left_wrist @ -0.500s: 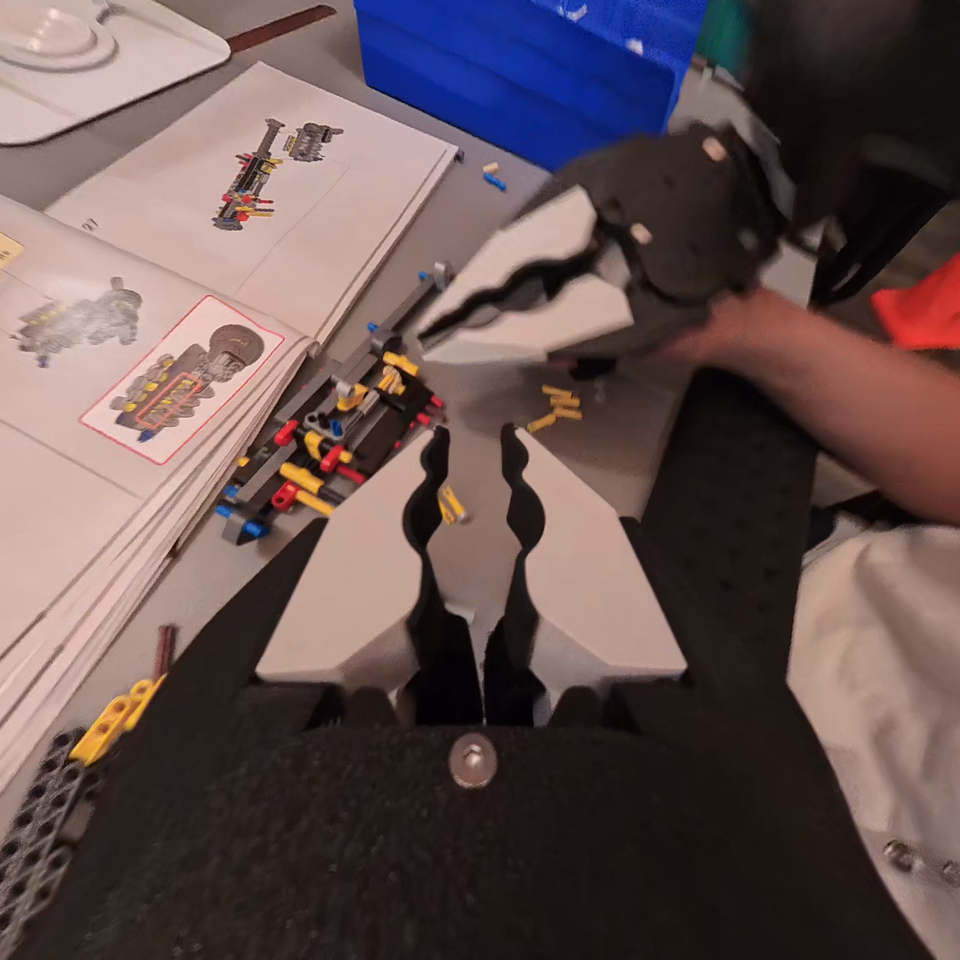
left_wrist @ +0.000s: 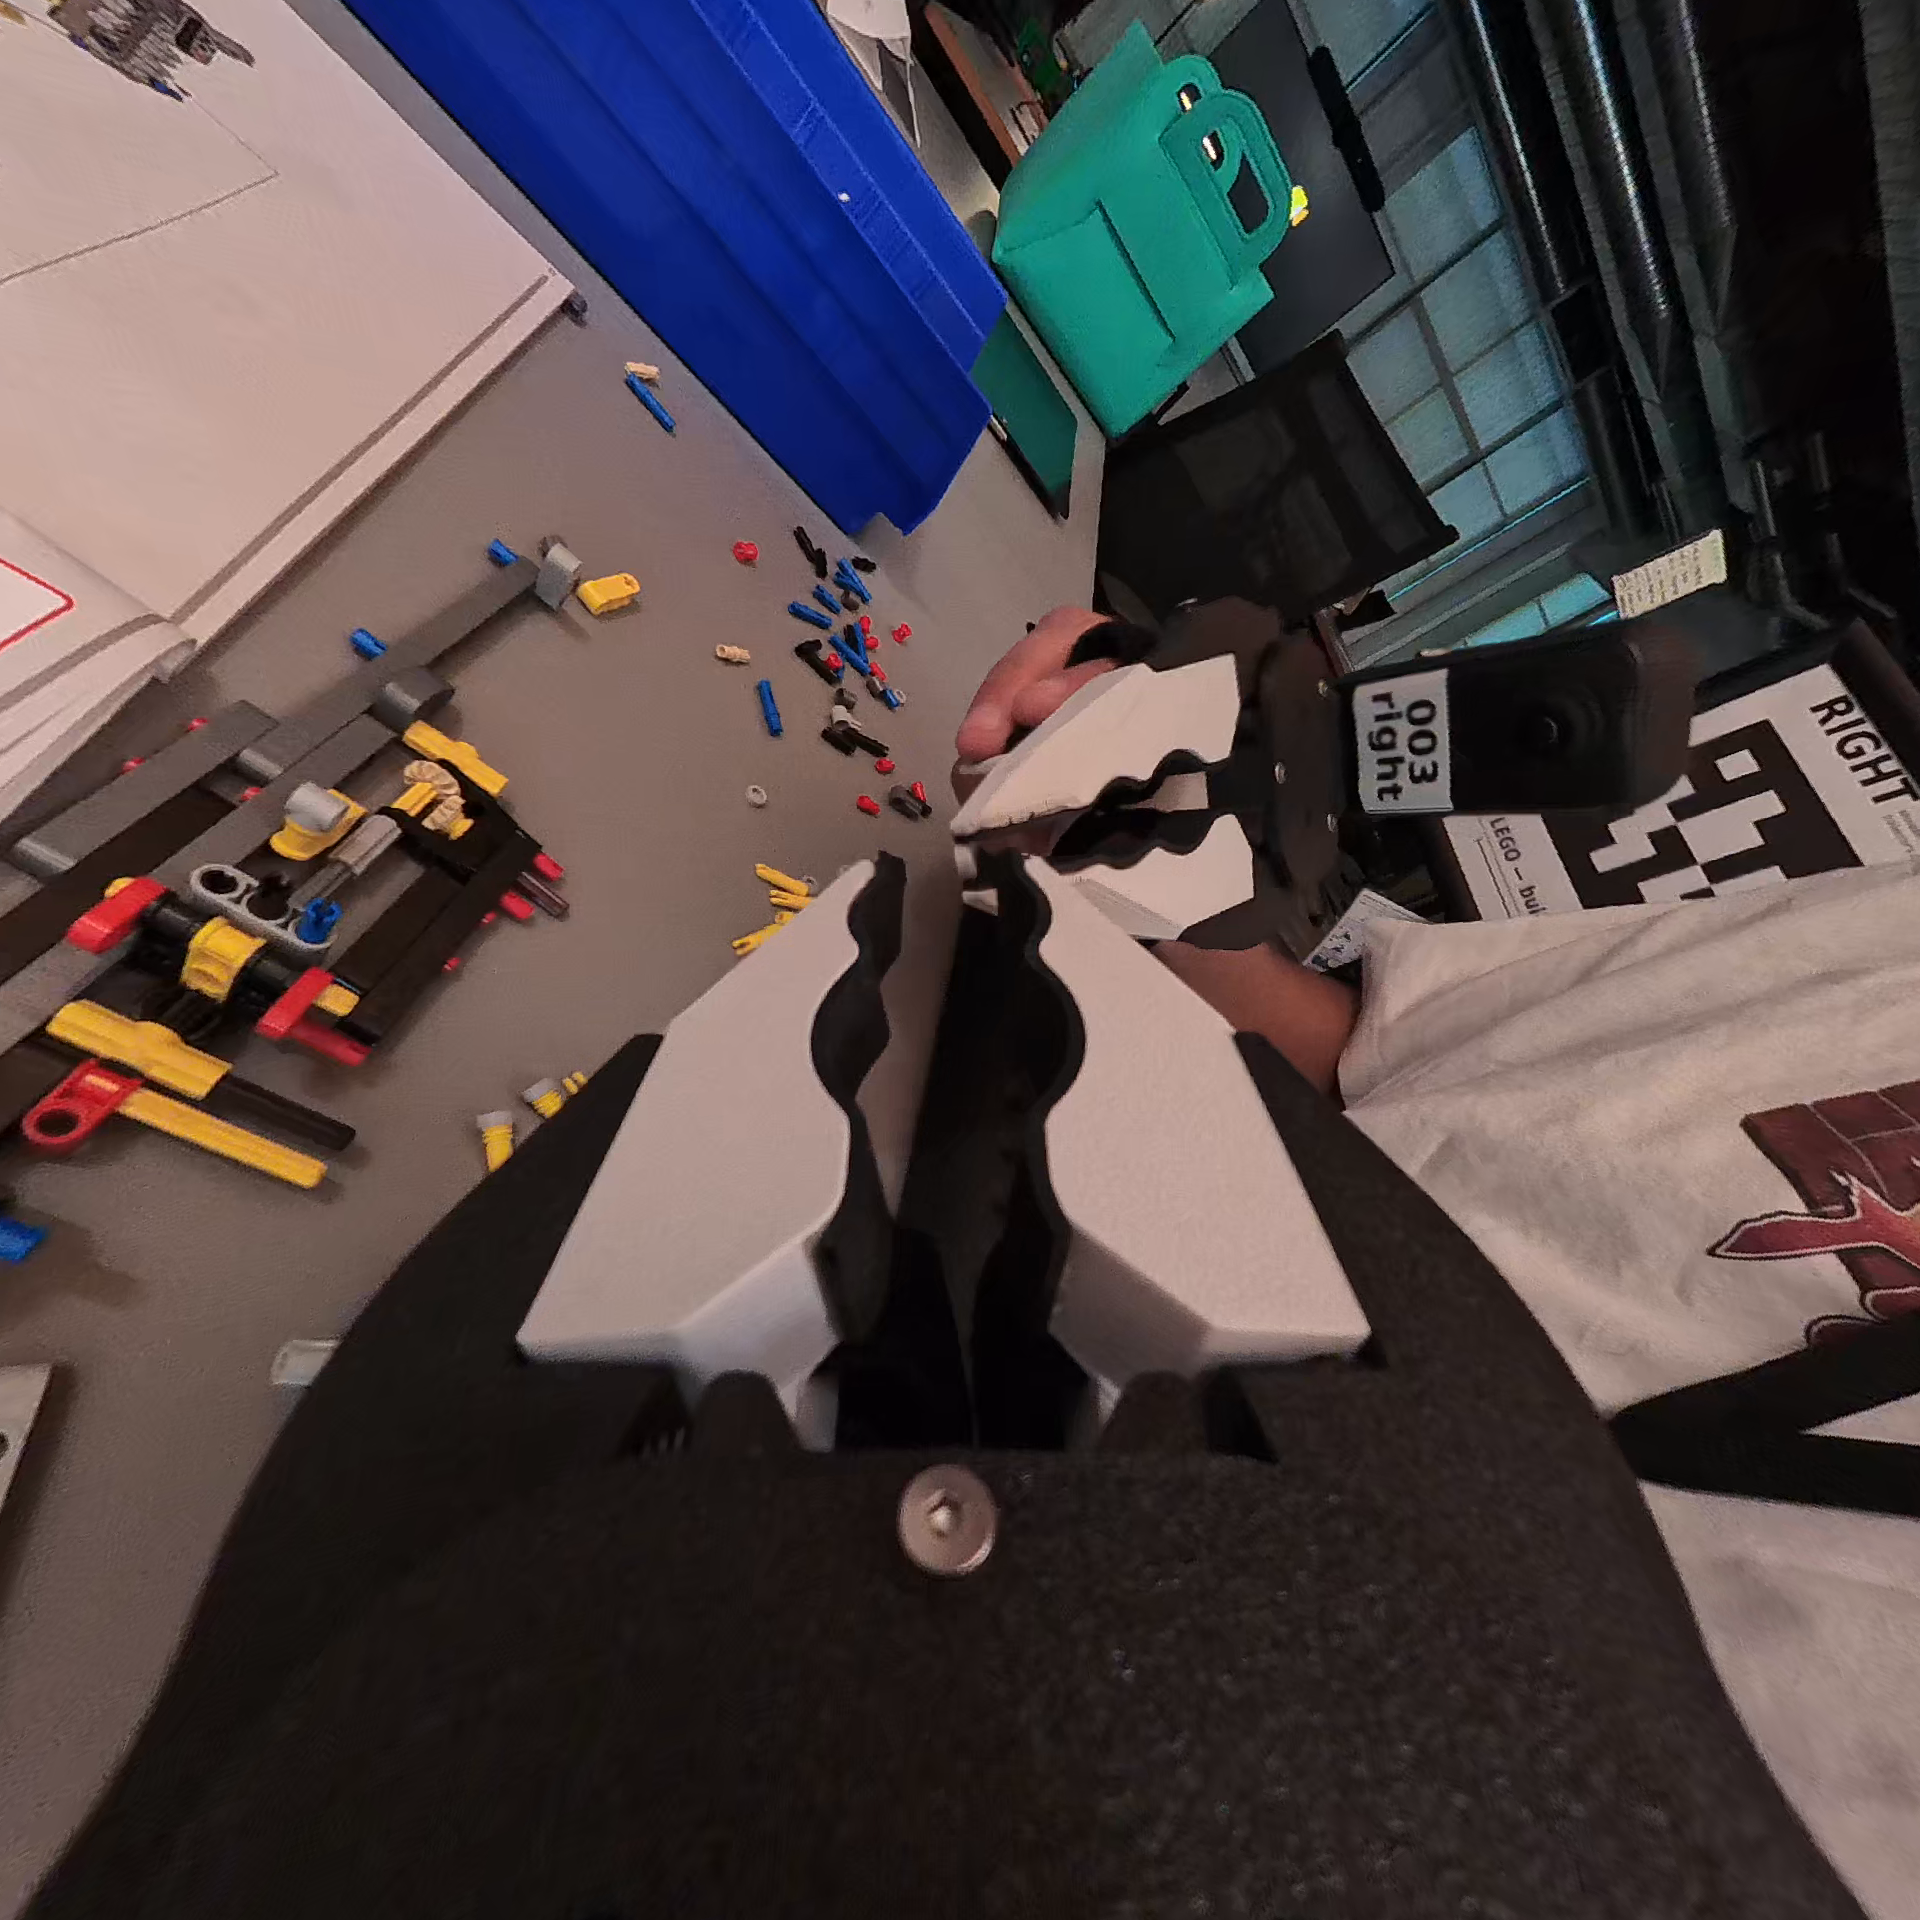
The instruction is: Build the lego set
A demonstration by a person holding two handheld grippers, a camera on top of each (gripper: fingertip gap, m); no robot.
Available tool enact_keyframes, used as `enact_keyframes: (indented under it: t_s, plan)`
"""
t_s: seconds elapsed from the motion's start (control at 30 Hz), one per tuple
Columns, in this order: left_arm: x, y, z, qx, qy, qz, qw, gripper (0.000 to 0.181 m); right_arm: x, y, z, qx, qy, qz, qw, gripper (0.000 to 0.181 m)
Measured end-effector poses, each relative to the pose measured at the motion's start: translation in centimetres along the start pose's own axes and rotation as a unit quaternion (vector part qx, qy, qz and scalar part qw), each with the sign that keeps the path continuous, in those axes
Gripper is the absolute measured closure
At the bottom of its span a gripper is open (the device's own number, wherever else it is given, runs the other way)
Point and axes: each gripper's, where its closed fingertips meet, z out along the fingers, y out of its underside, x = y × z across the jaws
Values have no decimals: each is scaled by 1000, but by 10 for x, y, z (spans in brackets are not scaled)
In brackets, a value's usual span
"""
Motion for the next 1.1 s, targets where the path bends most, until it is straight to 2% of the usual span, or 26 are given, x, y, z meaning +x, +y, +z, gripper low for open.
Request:
enact_keyframes:
  t_s: [0.13,0.2,0.27,0.43,0.57,0.8,0.97,1.1]
  plan:
    - [3,5,1,-12,8,1,1000,167,-5,-3,2,3,-9,-11,1000,174]
    - [5,5,0,-13,19,-5,1000,179,-6,-5,3,8,-10,-15,1000,174]
    - [9,4,-2,-9,39,-19,999,179,-6,-9,1,20,-12,-10,1000,174]
    - [41,-1,-8,13,165,-56,985,180,-9,-37,-14,101,-54,50,992,174]
    - [76,-12,-13,53,296,-91,950,179,-7,-68,-30,186,-85,96,974,174]
    - [124,-25,-25,104,475,-125,865,180,-6,-113,-53,304,-115,105,940,172]
    - [147,-28,-32,126,562,-135,806,181,-9,-134,-65,363,-133,94,917,172]
    - [158,-31,-35,145,590,-128,784,180,-9,-144,-70,391,-130,81,907,173]
